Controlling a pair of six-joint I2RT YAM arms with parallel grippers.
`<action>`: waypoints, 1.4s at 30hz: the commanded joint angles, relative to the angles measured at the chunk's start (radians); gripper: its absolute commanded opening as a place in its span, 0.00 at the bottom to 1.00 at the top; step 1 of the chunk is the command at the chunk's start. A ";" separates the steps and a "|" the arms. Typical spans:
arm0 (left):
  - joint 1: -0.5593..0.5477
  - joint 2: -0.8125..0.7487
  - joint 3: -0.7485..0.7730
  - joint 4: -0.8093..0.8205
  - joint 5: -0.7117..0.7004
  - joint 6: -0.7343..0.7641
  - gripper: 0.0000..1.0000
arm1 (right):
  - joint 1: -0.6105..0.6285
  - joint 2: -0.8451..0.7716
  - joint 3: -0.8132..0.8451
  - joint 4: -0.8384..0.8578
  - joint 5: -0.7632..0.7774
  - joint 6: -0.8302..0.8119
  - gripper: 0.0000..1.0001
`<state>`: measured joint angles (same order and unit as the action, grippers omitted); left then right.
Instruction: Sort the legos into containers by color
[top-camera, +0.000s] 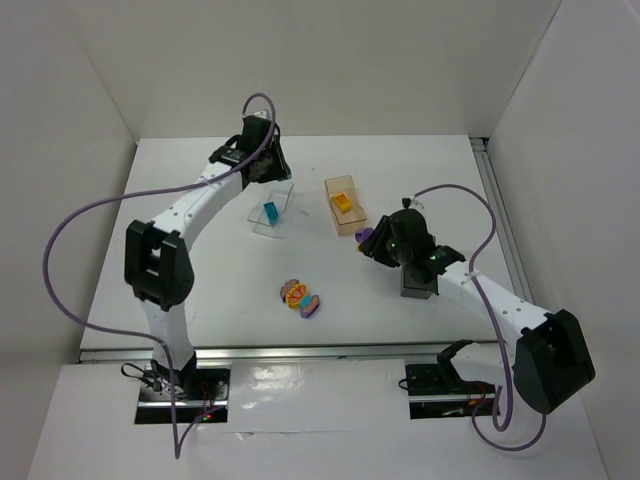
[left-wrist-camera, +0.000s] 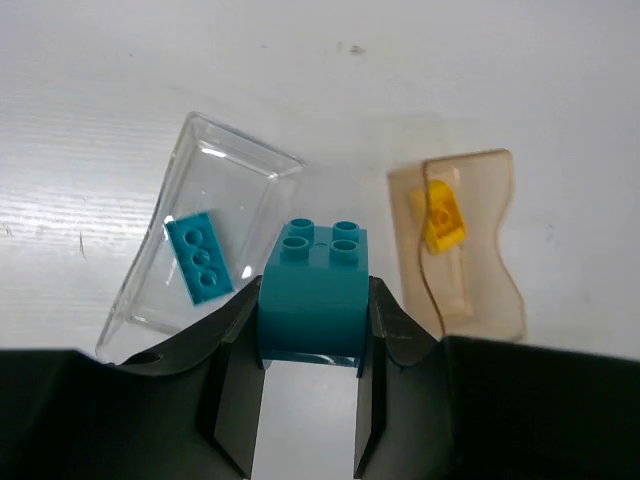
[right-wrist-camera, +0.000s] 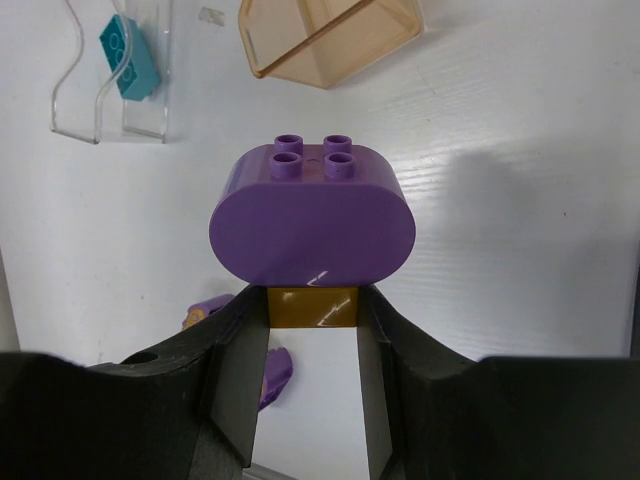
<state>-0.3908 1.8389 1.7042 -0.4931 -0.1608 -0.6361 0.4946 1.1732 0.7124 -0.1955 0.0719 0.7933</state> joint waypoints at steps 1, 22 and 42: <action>0.010 0.152 0.104 -0.139 -0.057 0.033 0.00 | -0.005 -0.033 0.019 -0.034 0.022 -0.016 0.16; -0.026 0.030 0.074 -0.144 0.138 0.102 0.85 | -0.014 -0.046 0.047 -0.047 -0.072 -0.147 0.16; -0.155 0.074 -0.143 0.185 0.971 0.138 1.00 | -0.005 -0.119 0.038 -0.058 -0.156 -0.270 0.16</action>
<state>-0.5312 1.9282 1.5703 -0.3645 0.7380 -0.5274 0.4862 1.0752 0.7128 -0.2623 -0.0696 0.5327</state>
